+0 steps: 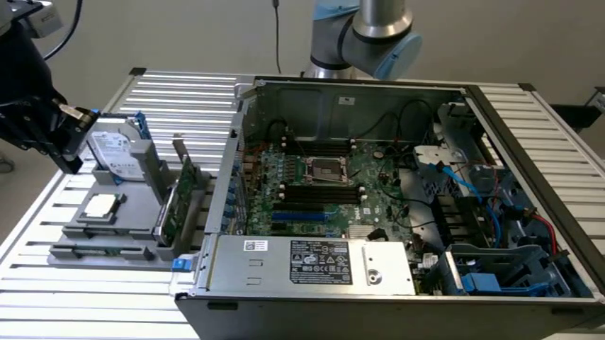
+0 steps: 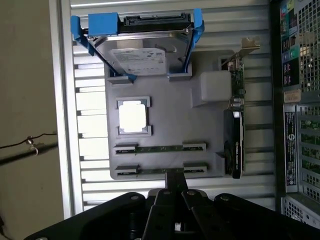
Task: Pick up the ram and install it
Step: 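Reach for the ram, then pick up the ram and move it above insertion slot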
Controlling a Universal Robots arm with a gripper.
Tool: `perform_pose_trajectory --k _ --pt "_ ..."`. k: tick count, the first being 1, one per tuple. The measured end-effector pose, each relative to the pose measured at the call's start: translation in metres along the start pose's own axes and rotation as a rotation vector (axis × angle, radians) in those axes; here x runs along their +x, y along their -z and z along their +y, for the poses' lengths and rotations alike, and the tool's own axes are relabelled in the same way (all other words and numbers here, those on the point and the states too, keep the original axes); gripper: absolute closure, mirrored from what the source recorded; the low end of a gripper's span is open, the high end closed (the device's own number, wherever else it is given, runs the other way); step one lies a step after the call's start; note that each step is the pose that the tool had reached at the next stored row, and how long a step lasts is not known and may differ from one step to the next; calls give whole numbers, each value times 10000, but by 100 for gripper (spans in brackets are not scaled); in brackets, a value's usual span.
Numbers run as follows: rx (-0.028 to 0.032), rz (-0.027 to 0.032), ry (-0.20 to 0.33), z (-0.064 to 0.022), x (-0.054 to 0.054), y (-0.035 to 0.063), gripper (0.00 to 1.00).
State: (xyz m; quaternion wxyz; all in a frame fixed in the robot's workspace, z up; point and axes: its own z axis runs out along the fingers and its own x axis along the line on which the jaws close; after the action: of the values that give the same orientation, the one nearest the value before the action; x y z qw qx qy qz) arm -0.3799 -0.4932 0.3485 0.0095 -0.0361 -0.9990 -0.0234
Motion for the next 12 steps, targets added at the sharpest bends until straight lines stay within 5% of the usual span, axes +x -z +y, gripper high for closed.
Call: perform_pose_trajectory --k 12 --pt "1 1 0 0 1 1 89"
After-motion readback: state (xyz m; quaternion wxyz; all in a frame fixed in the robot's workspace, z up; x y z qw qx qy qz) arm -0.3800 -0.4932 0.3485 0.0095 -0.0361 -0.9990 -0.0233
